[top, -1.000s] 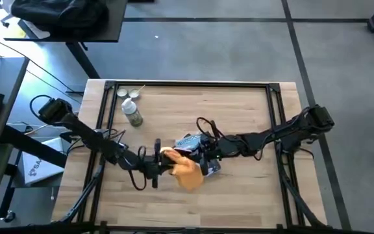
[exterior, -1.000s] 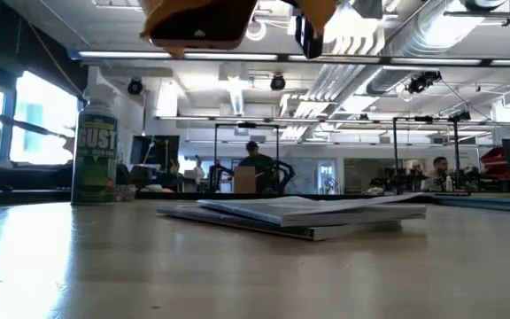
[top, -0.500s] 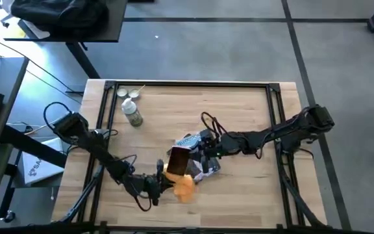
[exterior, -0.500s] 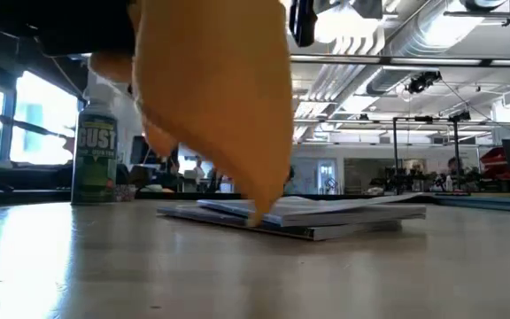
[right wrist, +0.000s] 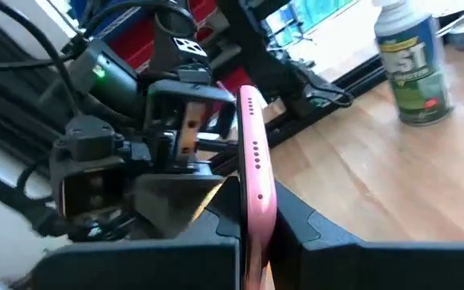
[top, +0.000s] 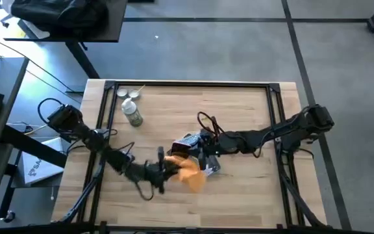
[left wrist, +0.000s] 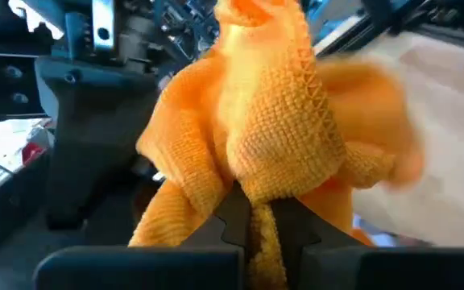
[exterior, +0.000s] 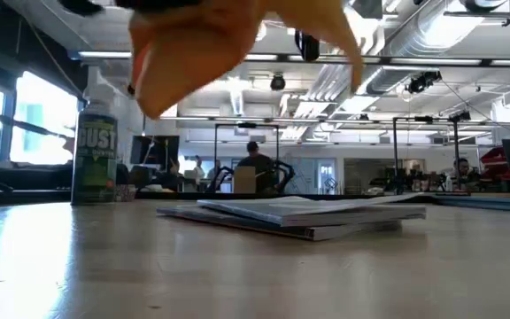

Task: Apply microfiber cloth
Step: Wipe the front and back of the cellphone using the orange microfiber cloth

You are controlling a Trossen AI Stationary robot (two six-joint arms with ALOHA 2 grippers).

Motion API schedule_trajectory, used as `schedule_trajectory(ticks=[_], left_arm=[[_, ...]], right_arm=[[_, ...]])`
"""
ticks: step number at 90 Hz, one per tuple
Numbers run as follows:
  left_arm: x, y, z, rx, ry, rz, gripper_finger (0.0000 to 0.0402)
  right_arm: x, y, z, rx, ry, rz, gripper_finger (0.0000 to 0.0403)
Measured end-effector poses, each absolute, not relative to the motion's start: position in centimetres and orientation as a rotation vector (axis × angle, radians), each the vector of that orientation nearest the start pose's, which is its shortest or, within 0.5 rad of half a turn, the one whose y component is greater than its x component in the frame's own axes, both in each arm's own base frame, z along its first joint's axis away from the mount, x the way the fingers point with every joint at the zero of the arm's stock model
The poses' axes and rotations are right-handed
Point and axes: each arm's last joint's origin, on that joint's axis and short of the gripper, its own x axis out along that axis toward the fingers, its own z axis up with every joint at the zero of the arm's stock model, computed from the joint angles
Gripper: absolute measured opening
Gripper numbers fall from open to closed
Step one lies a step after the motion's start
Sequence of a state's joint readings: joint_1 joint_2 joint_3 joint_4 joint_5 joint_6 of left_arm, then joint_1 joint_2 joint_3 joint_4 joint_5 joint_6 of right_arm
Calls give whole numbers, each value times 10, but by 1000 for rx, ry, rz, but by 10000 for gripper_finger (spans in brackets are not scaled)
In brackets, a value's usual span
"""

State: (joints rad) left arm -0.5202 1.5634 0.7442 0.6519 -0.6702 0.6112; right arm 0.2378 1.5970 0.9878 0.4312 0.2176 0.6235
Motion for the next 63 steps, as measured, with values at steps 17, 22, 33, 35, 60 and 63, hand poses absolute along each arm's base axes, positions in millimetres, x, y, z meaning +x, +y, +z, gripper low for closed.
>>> schedule_trajectory(ticks=[17, 22, 33, 35, 60, 63], left_arm=[[305, -119, 227, 719, 137, 44, 0], [307, -117, 229, 734, 137, 34, 0], [304, -121, 223, 748, 190, 2, 0], [303, -122, 222, 746, 202, -8, 0], [280, -146, 196, 698, 278, -78, 0], [278, -148, 193, 678, 281, -81, 0]], right_arm=[[348, 78, 259, 577, 169, -53, 0], [348, 78, 259, 578, 170, -53, 0], [348, 78, 257, 576, 181, -48, 0], [348, 78, 257, 574, 184, -45, 0], [348, 79, 260, 578, 160, -26, 0], [348, 79, 260, 579, 158, -25, 0]])
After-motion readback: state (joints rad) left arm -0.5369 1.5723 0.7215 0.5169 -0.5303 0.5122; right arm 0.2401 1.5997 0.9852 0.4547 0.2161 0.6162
